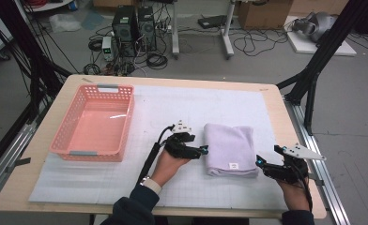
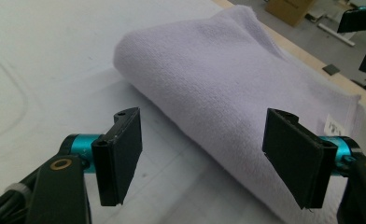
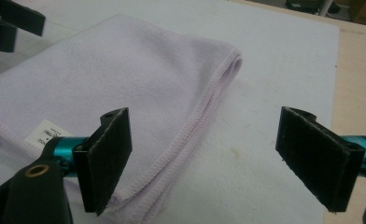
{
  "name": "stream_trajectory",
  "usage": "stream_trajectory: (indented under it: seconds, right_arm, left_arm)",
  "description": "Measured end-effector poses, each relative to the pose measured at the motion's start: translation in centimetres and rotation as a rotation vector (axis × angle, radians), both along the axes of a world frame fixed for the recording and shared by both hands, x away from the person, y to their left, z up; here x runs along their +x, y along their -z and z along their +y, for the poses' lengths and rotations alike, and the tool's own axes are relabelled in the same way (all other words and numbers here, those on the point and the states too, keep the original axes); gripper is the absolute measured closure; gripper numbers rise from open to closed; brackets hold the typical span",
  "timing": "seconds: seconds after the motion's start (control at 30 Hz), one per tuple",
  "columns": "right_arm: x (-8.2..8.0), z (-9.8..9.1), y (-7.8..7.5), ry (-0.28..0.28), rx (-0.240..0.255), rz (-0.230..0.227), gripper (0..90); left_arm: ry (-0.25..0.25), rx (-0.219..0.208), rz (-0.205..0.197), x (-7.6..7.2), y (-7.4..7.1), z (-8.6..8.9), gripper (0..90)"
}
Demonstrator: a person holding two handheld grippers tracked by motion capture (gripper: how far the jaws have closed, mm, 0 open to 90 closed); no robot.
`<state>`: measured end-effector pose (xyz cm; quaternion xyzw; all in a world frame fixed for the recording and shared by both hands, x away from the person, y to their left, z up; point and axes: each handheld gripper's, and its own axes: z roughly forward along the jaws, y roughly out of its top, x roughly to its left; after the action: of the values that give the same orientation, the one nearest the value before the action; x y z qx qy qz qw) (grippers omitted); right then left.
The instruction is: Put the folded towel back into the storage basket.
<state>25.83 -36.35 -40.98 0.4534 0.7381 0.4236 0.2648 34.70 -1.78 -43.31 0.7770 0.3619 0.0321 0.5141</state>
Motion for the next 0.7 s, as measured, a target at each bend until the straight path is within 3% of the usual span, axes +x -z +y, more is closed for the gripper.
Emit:
stream_trajectory:
  seconds: [0.27,0.43,0.53,0.63,0.7]
  right_arm:
    - [0.1,0.1,0.1,-0.005,0.0,0.002,17.0]
    - [0.1,0.1,0.1,-0.006,0.001,0.004,17.1]
    - [0.2,0.2,0.1,-0.01,-0.003,0.0,17.1]
    - [0.2,0.2,0.2,-0.01,-0.003,0.006,17.1]
    - [0.2,0.3,0.2,-0.01,-0.005,0.007,17.0]
  left_arm:
    - [0.028,-0.009,0.091,0.7,1.1,-2.7,30.6]
    - [0.028,0.037,0.12,0.9,1.4,-3.6,31.6]
    - [0.029,0.061,0.113,0.9,1.4,-3.5,44.1]
    - [0.051,0.046,0.12,1.1,1.4,-3.0,64.1]
    - [0.062,0.044,0.117,1.1,1.3,-2.8,68.0]
